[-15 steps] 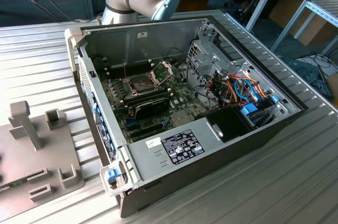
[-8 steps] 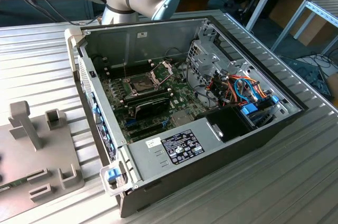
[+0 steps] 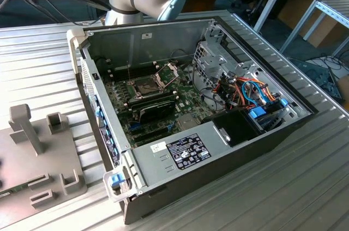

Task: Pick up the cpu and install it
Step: 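Reach for the cpu, then pick up the cpu and move it towards the insertion slot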

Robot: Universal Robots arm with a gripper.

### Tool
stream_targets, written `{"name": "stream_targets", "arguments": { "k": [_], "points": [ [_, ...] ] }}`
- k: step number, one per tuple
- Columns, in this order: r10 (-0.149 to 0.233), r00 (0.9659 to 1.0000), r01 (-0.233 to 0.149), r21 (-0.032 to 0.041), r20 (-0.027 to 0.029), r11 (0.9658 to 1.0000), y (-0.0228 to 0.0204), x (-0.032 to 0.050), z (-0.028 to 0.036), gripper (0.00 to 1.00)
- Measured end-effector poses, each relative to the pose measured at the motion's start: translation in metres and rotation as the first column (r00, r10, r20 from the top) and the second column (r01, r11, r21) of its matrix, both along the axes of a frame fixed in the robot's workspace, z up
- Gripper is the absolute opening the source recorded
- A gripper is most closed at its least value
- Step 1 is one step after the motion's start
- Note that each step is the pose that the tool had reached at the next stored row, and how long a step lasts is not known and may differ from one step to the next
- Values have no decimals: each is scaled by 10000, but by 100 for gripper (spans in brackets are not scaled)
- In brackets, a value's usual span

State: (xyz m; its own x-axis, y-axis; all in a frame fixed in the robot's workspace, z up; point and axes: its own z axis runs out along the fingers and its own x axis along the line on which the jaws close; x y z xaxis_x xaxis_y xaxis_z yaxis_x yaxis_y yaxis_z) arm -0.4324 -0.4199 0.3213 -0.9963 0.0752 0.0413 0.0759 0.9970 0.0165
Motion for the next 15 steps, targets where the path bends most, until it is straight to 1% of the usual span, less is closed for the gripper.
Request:
{"name": "stream_targets", "arguments": {
  "k": [1,2,6,8,9,12,14,15],
  "points": [
    [0,10000,0,0,0,10000,-55,-1,-5,11],
    [0,10000,0,0,0,10000,-90,-2,-9,11],
    [0,10000,0,0,0,10000,-204,-4,-19,11],
    [0,10000,0,0,0,10000,-246,-5,-23,11],
    [0,10000,0,-1,0,10000,-259,-6,-25,11],
    [-1,10000,1,0,0,10000,-264,-6,-25,11],
    [0,10000,0,0,0,10000,-280,-6,-25,11],
    [0,10000,0,0,0,10000,-280,-6,-25,11]
  ]
}}
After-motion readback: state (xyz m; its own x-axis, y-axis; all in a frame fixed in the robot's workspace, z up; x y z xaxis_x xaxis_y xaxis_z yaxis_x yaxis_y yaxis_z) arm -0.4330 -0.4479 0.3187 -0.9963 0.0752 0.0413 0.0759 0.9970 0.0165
